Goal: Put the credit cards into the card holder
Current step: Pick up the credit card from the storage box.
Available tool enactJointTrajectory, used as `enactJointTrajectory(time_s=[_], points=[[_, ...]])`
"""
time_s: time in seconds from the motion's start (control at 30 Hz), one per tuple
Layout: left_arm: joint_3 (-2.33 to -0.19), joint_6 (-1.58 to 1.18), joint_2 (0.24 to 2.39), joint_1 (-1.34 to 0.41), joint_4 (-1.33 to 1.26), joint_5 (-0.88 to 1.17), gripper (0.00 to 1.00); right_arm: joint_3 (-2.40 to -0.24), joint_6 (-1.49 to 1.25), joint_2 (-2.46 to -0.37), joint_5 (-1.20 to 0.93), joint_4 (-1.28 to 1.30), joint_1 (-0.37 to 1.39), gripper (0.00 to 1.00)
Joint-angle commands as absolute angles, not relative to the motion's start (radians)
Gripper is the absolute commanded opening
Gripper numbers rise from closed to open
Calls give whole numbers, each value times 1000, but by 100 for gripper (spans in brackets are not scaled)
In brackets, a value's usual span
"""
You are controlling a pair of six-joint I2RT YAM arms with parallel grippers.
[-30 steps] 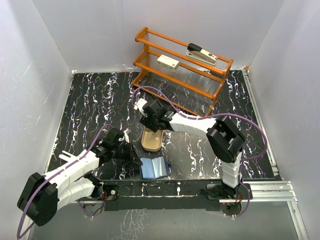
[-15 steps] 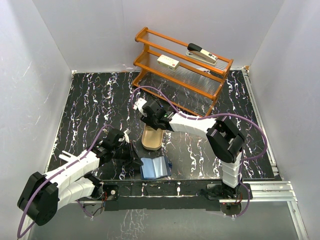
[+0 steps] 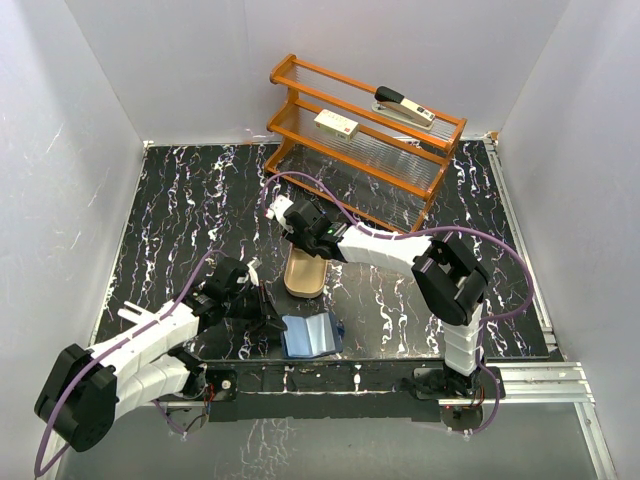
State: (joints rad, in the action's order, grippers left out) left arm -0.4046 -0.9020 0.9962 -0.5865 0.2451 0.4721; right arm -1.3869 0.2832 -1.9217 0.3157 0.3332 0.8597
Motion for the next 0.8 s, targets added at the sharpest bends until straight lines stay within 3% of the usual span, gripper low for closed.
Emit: enactJointTrajectory(time_s=[0.0, 0.43, 0.67, 0.77], points=[[-394, -919, 979, -591, 250, 513, 0, -1441, 277, -1919, 343, 291, 857, 33], [-387, -934, 947, -591, 264, 509, 0, -1457, 284, -1913, 351, 301, 857, 21], [-382, -938, 940, -591, 265, 504, 0, -1468, 289, -1908, 317, 334, 857, 2], [-386, -936, 937, -591, 270, 500, 0, -1474, 280, -1894, 262, 381, 857, 0]])
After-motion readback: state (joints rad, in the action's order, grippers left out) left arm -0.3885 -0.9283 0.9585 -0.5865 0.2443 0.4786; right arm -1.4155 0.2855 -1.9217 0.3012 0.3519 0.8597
